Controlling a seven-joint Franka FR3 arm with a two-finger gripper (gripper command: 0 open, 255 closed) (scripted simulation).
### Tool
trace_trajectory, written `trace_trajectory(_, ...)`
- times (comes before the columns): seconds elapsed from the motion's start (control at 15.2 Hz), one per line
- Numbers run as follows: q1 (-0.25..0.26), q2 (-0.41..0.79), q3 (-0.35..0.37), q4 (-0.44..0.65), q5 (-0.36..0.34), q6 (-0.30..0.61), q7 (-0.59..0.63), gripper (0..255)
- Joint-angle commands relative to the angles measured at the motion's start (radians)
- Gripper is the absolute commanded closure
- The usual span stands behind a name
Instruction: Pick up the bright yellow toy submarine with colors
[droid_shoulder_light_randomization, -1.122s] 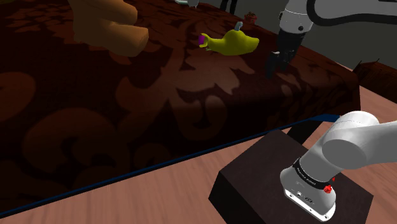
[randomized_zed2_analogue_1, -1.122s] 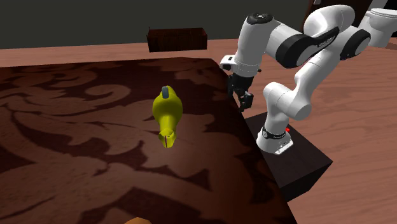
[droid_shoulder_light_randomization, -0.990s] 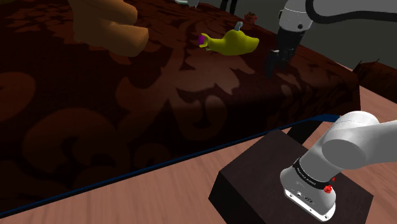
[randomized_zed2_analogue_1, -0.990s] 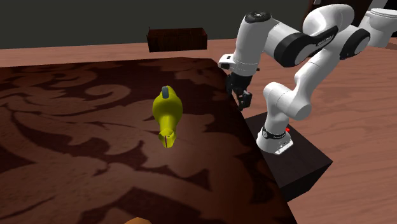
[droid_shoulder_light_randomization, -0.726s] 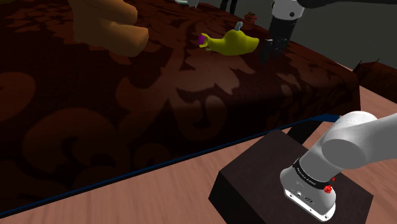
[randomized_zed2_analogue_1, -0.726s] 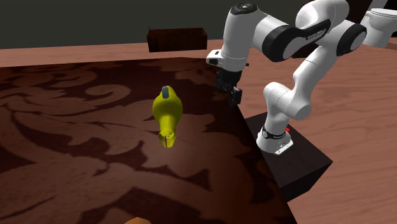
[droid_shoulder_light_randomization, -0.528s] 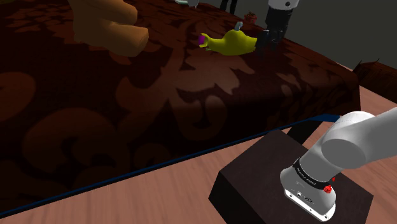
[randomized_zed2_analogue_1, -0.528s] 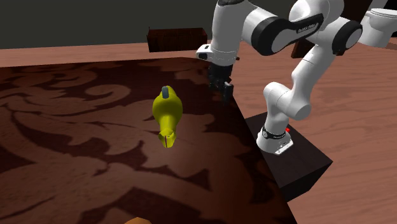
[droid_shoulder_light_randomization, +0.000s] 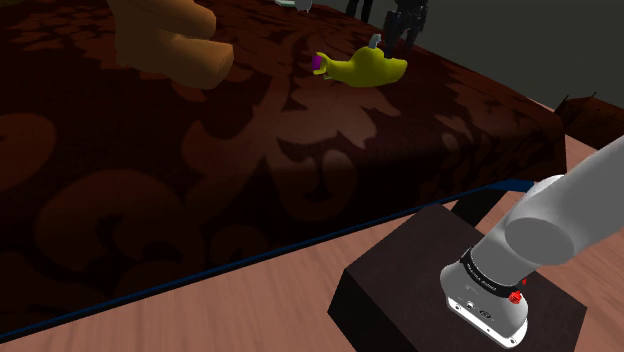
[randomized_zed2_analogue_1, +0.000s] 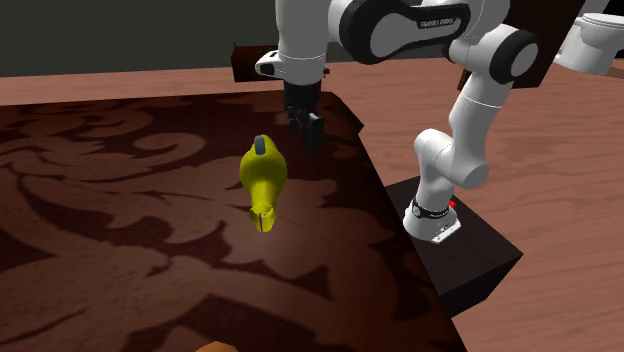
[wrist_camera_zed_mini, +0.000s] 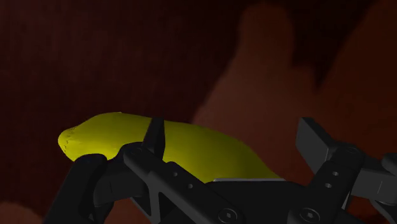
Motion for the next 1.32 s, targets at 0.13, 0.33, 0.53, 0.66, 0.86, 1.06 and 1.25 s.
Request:
trace_trajectory(0.13, -0.007, 0.172, -0.015, 0.254, 0.013, -0.085, -0.053, 0)
trace_trajectory(0.33, -0.016, 0.333, -0.023, 0.505, 0.026, -0.178, -0.093, 0)
trace_trajectory(0.53, -0.023, 0.430, -0.026, 0.650, 0.035, -0.229, -0.113, 0)
trace_trajectory(0.66, -0.023, 0.406, -0.026, 0.587, 0.034, -0.189, -0.109, 0)
trace_trajectory(0.86, -0.022, 0.377, -0.025, 0.502, 0.034, -0.134, -0.105, 0)
trace_trajectory(1.06, -0.022, 0.364, -0.025, 0.461, 0.033, -0.107, -0.103, 0)
trace_trajectory(1.25, -0.021, 0.363, -0.025, 0.461, 0.033, -0.107, -0.102, 255)
